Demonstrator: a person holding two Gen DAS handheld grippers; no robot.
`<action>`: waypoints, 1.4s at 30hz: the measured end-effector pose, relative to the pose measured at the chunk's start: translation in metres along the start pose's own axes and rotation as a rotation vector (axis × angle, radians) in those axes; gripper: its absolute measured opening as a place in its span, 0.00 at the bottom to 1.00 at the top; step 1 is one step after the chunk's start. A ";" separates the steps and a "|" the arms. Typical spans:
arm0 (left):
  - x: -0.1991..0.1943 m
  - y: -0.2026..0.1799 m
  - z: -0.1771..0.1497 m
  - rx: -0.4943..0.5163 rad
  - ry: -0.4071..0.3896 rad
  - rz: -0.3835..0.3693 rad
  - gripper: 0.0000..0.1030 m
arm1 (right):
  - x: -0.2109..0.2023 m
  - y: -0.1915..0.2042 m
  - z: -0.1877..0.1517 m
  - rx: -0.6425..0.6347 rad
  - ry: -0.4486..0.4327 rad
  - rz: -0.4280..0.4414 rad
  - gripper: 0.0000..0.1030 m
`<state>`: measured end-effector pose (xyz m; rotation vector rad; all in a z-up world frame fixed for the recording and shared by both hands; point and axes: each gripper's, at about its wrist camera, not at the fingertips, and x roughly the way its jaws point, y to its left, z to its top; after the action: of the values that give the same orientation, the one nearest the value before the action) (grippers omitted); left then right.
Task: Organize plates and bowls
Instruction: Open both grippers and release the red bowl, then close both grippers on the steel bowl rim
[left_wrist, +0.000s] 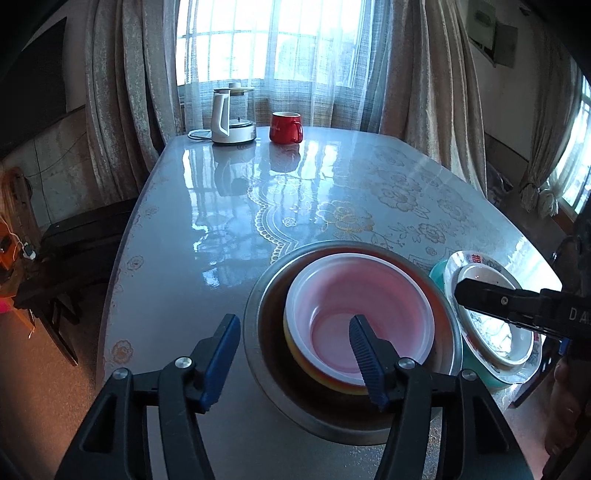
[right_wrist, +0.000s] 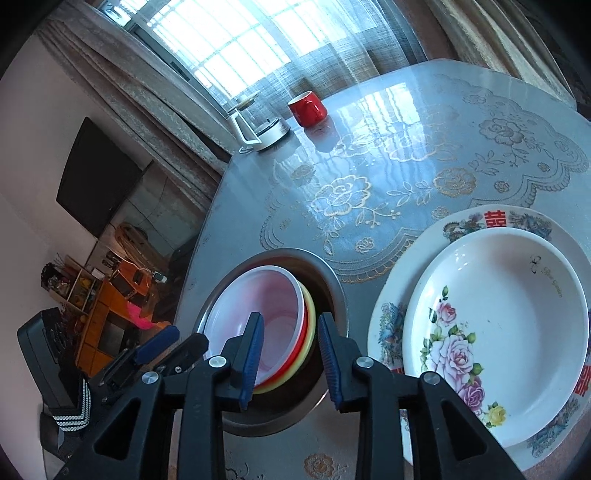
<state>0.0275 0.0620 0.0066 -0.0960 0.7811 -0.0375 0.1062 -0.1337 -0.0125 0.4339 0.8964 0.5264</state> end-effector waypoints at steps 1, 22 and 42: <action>-0.001 0.002 0.000 -0.006 -0.001 0.002 0.63 | 0.000 -0.001 0.001 0.002 0.001 -0.003 0.30; 0.004 0.041 -0.029 -0.176 0.080 -0.054 0.49 | 0.002 -0.011 0.002 -0.046 0.020 -0.126 0.31; 0.010 0.026 -0.027 -0.078 0.162 -0.155 0.30 | 0.060 0.010 0.030 -0.374 0.263 -0.226 0.27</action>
<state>0.0152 0.0848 -0.0221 -0.2299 0.9355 -0.1632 0.1590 -0.0940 -0.0270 -0.0794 1.0567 0.5358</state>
